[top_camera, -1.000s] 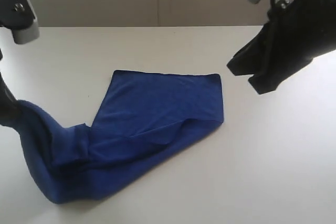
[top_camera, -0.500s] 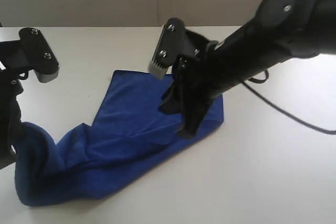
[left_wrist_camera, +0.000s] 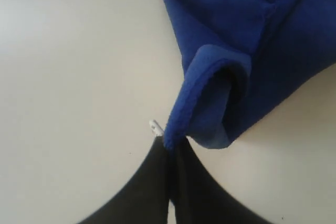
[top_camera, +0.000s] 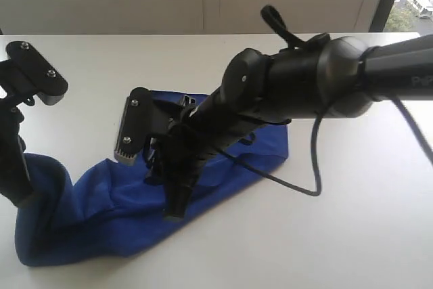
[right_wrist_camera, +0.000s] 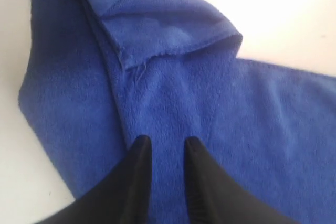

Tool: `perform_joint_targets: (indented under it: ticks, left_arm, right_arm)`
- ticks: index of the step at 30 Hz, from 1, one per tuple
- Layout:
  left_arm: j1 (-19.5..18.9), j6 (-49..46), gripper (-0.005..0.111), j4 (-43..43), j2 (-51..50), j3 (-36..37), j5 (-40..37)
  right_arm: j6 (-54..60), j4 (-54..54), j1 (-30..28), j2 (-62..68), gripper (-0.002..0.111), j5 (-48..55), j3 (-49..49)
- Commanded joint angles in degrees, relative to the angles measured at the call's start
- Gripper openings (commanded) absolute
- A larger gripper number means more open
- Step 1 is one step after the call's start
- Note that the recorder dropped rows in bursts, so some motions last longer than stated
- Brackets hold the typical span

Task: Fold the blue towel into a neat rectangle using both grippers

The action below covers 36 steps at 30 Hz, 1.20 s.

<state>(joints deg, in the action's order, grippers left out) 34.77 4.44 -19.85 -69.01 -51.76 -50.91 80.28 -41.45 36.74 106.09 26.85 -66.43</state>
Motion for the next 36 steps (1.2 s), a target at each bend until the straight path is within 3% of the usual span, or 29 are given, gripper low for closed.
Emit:
perform_joint_targets:
  ticks: [1,4,8,16,18,21,36]
  left_arm:
    - [0.1,6.4,0.000,-1.0,0.2,0.4,0.4]
    - [0.1,8.1,0.000,-1.4,0.2,0.4,0.3]
    - [0.1,3.4,0.000,-1.7,0.2,0.4,0.4]
    - [0.1,2.6,0.000,-1.5,0.2,0.4,2.0]
    - [0.1,2.6,0.000,-1.4,0.2,0.4,2.3]
    - [0.1,2.6,0.000,-1.4,0.2,0.4,2.5]
    - [0.1,2.9,0.000,-1.0,0.2,0.4,2.9]
  right_arm:
    - [0.7,-1.1,2.4,3.4,0.022,-0.4,-3.7]
    - [1.4,-2.5,3.4,5.3,0.022,-0.6,-5.1]
    - [6.8,-7.6,3.9,6.7,0.022,-0.7,-5.6]
    - [21.6,-21.0,3.9,9.5,0.022,3.2,-5.6]
    - [23.2,-23.0,3.9,10.0,0.027,3.2,-5.7]
    - [23.4,-23.3,3.9,10.8,0.040,3.2,-6.6]
    - [24.6,-25.0,3.9,14.8,0.039,-0.8,-8.3]
